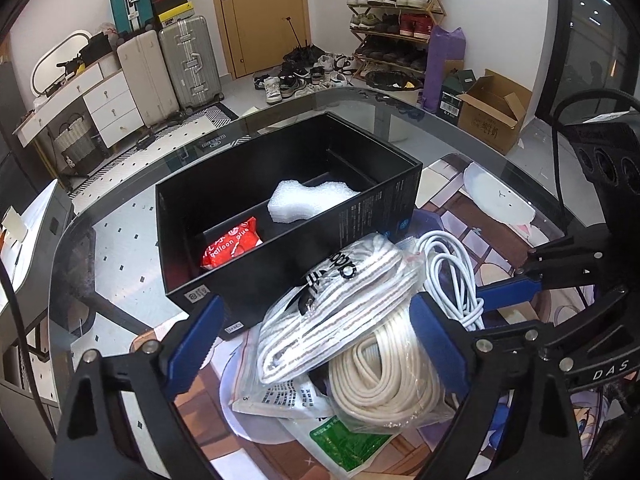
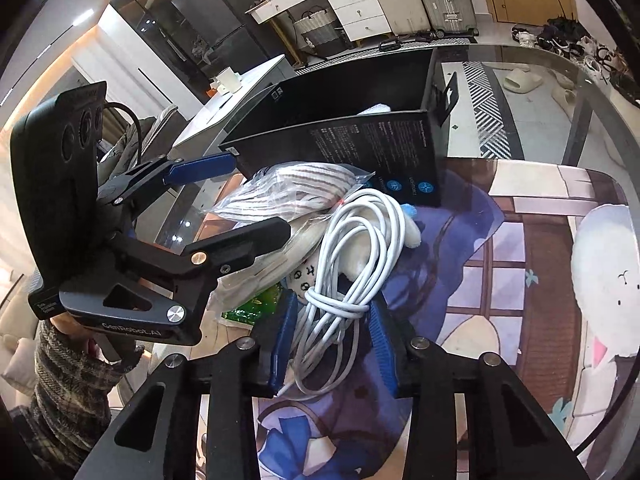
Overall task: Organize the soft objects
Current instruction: 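Grasp the bagged white cables with the left tool while the right grasps the coiled white cable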
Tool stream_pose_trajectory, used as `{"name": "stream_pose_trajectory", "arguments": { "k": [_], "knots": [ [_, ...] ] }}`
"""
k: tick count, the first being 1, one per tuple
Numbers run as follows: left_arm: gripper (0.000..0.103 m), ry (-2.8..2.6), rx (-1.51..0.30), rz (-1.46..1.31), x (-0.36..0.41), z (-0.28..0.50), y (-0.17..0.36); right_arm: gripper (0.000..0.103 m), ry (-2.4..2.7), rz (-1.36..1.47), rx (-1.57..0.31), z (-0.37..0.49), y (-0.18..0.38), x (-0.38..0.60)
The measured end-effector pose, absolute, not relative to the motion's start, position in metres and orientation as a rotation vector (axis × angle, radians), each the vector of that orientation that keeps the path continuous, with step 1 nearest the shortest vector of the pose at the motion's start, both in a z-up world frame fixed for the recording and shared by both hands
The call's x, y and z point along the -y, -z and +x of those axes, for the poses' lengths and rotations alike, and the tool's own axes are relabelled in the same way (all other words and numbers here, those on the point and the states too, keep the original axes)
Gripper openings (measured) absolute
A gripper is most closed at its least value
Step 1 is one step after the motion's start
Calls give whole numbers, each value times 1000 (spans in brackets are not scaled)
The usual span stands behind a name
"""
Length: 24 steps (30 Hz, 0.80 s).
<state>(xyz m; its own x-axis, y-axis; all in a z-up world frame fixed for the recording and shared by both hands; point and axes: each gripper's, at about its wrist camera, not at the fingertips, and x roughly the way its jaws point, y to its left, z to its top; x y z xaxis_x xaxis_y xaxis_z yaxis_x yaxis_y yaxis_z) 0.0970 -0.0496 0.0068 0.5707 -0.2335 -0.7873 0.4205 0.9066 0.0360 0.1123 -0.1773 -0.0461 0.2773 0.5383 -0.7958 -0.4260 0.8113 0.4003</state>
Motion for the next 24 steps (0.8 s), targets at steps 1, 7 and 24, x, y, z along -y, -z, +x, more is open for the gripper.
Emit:
{"name": "stream_pose_trajectory", "arguments": {
  "k": [1,7,24],
  "knots": [
    [94,385,-892,228,51,98,-6,34,-645,118,-1114,114,45,180],
    [94,367,-905,215,61,104,-4,32,-626,126,-1099,116,42,192],
    [61,392,-951,146,60,108,7,33,-601,89,-1118,116,52,188]
  ]
}}
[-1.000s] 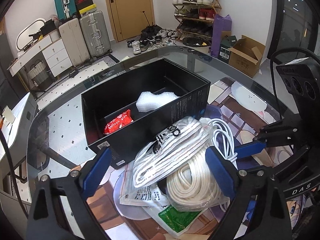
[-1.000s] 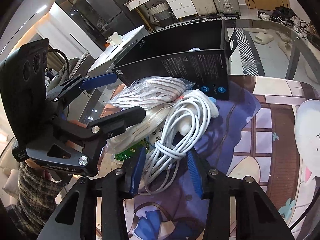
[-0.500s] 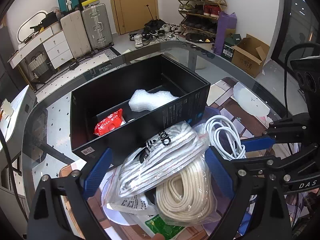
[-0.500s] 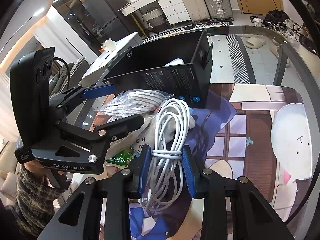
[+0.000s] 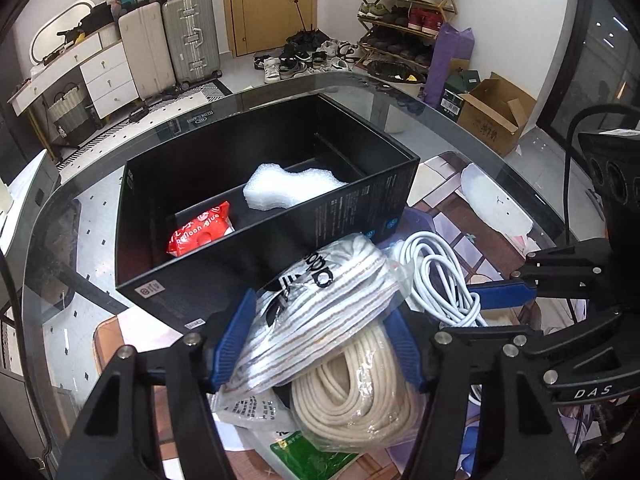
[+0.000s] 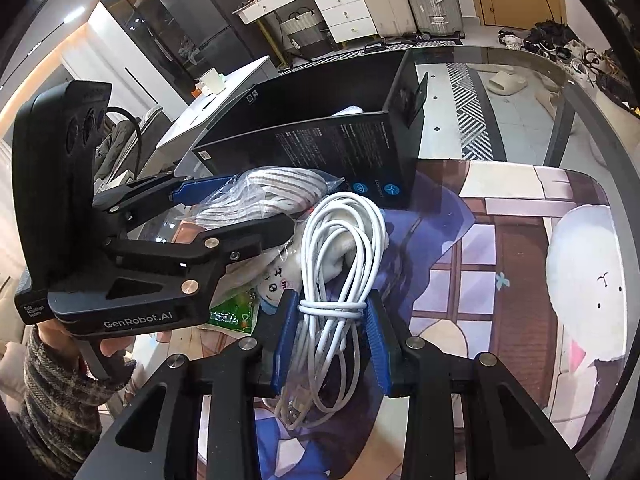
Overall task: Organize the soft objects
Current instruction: 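Grasp the bagged white cables with the left tool while the right grasps the coiled white cable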
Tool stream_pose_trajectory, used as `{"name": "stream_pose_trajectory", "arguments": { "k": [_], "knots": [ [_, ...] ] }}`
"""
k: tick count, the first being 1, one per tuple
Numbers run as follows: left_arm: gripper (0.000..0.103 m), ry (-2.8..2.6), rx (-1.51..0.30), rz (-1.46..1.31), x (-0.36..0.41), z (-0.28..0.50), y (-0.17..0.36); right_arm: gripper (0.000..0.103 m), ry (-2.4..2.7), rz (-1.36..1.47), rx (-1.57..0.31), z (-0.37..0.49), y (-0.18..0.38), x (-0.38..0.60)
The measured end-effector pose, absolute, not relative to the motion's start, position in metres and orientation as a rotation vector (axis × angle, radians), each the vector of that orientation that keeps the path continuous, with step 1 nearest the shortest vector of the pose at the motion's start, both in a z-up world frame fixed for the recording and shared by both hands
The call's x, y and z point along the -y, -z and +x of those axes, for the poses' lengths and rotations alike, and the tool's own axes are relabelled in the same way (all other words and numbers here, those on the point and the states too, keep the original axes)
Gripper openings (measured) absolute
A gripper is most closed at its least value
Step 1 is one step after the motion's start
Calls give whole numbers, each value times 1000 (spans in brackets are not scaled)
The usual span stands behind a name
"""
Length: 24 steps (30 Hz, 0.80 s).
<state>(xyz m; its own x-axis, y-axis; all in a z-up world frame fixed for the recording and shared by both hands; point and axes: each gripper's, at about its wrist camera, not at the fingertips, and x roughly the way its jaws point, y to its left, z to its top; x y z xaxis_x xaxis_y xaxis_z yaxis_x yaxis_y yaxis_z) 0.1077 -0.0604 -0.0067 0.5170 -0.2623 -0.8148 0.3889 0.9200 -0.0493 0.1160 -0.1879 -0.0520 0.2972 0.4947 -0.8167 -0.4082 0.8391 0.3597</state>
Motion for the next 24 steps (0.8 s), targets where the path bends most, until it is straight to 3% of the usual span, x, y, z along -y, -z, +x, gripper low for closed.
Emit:
{"name": "stream_pose_trajectory", "arguments": {
  "k": [3,5,11,24],
  "knots": [
    [53,384,-951,136,60,105,5,33,-603,84,-1115,116,52,187],
    [42,387,-940,140,60,102,1,33,-605,89,-1113,116,53,190],
    [30,383,-935,117,57,99,-5,33,-616,79,-1101,114,53,189],
    [25,355,-904,11,36,90,-17,33,-616,94,-1056,111,38,201]
  ]
}}
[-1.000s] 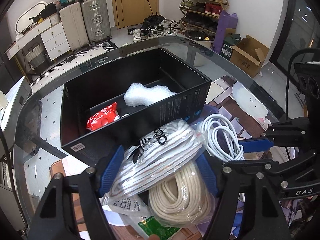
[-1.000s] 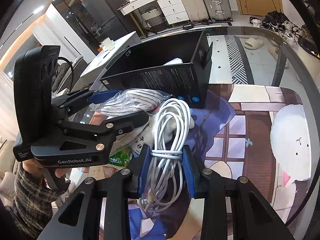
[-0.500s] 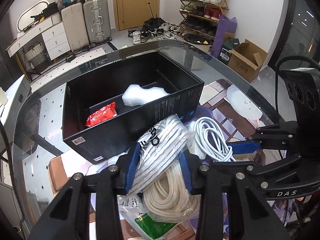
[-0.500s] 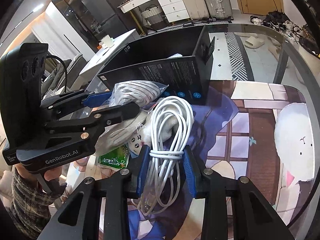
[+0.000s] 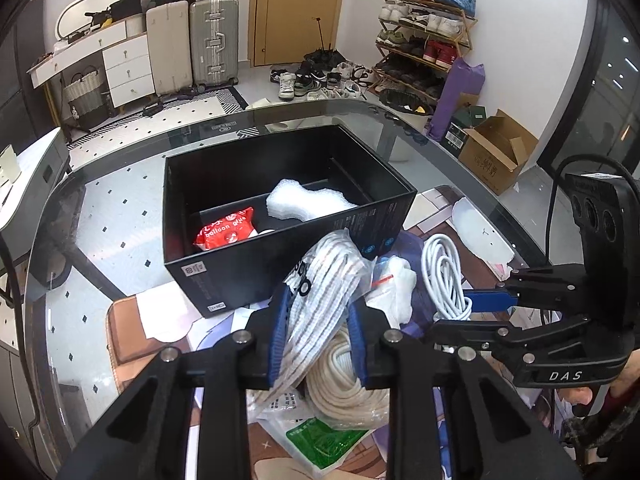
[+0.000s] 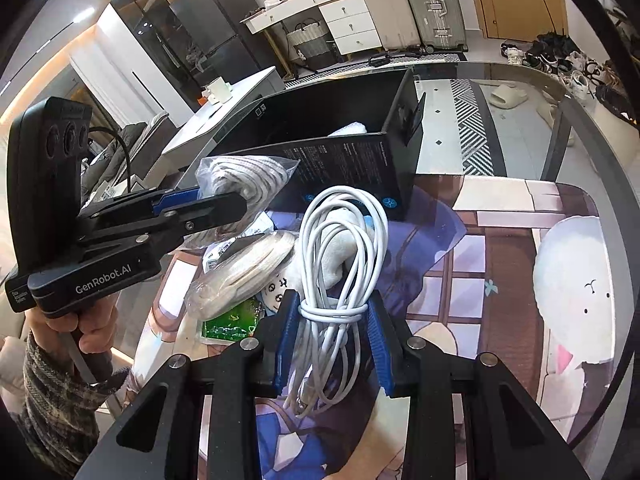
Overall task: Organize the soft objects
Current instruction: 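Grasp the bagged white cables with the left tool while the right grasps the coiled white cable, then lift the bagged cables with the left tool while the right lifts the white cable toward the box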
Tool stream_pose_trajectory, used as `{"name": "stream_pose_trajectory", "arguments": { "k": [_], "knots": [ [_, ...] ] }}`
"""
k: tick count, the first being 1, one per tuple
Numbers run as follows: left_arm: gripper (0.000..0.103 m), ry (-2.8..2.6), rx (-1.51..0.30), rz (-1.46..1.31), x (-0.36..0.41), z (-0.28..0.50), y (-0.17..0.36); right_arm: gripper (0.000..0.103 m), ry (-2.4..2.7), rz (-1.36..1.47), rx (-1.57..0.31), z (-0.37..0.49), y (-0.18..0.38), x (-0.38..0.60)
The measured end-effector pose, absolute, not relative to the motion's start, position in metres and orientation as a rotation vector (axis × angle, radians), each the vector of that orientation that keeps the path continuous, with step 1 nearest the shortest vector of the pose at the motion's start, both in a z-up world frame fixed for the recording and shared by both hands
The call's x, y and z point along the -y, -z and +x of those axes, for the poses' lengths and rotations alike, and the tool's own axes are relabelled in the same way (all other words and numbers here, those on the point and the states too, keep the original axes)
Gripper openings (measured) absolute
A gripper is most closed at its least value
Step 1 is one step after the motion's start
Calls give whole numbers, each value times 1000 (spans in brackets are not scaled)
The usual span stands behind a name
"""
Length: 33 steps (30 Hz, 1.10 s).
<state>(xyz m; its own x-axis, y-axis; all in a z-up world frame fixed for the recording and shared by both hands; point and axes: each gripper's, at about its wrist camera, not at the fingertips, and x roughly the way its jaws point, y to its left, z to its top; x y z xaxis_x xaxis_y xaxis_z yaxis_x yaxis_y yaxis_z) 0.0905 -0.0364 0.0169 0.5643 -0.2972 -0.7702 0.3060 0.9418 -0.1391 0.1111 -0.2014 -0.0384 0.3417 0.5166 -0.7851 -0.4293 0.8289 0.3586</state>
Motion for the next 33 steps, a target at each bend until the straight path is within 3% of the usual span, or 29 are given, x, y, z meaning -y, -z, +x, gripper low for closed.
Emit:
{"name": "stream_pose_trajectory", "arguments": {
  "k": [33],
  "knots": [
    [25,195,-805,-43,11,58,-51,33,-649,48,-880,105,-22,205]
  ]
}}
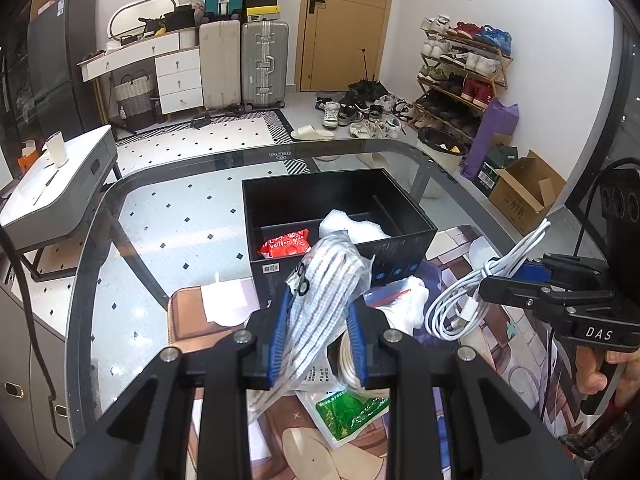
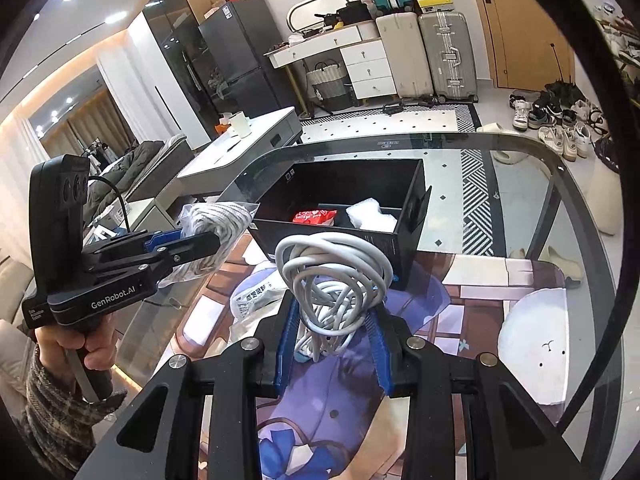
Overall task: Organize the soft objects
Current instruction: 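Lift the bagged cables with the left tool while the right lifts the white cable toward the box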
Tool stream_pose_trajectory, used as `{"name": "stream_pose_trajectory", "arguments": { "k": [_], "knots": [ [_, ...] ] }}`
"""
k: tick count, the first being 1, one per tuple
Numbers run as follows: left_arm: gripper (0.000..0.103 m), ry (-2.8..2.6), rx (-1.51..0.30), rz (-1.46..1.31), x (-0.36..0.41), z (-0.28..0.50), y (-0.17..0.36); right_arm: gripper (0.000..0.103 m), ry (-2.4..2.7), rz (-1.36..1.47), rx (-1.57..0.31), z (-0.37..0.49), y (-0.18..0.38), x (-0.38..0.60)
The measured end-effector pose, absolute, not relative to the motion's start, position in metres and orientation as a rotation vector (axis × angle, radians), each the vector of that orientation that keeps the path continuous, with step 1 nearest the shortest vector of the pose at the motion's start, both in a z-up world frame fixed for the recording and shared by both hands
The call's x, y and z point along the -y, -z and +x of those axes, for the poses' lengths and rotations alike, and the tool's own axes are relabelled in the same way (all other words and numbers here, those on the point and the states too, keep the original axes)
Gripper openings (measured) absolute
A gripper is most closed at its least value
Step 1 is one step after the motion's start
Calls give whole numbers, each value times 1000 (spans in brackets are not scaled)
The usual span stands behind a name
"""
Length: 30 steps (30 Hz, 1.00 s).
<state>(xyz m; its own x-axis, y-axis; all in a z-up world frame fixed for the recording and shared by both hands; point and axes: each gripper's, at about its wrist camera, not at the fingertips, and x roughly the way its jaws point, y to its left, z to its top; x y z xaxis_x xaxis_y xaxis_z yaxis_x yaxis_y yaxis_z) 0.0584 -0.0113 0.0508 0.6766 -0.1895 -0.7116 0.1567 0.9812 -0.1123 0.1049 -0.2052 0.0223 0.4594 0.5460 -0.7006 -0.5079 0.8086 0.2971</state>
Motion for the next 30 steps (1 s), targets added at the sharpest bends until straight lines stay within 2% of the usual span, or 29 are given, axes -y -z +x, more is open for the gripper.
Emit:
{"name": "stream_pose_trajectory", "arguments": {
  "k": [30],
  "knots": [
    [25,118,-769,-16,12,68,-67,33,-661,19,-798,133,-51,189]
  ]
}}
